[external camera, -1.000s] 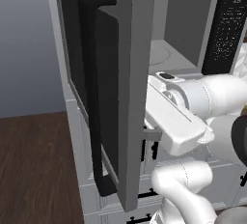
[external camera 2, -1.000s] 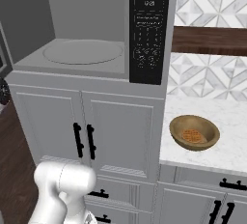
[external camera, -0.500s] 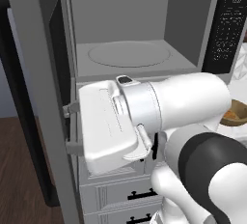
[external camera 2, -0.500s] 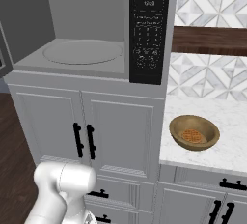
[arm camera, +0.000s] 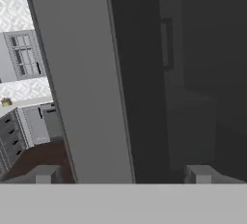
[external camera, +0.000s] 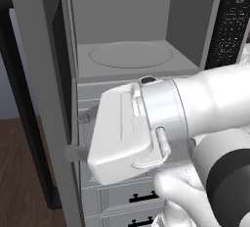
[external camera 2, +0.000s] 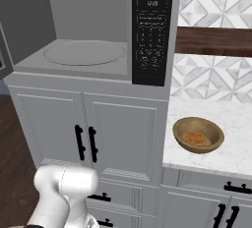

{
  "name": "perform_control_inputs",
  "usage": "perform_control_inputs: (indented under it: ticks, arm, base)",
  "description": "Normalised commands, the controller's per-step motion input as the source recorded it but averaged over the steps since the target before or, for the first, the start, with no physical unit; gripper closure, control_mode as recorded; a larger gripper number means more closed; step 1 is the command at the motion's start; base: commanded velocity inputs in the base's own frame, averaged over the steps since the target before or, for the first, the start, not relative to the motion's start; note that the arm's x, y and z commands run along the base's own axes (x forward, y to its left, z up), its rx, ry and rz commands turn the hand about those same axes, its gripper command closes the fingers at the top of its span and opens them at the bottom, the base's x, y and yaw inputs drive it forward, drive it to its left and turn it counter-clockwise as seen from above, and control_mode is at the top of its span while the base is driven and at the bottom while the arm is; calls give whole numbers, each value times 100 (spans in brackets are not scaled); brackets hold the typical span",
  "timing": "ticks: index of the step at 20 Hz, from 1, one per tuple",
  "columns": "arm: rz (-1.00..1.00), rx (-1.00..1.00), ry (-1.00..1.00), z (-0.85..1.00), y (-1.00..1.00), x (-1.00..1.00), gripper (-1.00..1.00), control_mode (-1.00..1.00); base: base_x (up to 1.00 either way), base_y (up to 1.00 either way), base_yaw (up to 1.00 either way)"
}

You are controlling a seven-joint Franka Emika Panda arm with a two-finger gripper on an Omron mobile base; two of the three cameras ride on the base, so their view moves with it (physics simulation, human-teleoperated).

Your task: Open the microwave, place the bowl with waffle inside the microwave, then close the microwave door and turn it on.

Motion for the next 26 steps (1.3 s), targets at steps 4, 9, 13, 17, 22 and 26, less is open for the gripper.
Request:
perform_control_inputs:
  ticks: [4, 9, 13, 17, 22, 26]
  arm:
    - [-1, 0, 0, 0, -85, -33, -100, -100]
    - [0, 0, 0, -1, -94, -26, -100, -100]
    - [-4, 0, 13, -13, -92, 8, -100, -100]
    - [-10, -1, 13, -13, -74, 10, -100, -100]
    - [-18, -8, 20, -17, -72, 26, -100, -100]
    - [-27, -15, 26, -18, -64, 43, -100, -100]
  base:
    - [0, 0, 0]
    - [0, 0, 0]
    - [0, 0, 0]
    - [0, 0, 0]
    - [0, 0, 0]
    - [0, 0, 0]
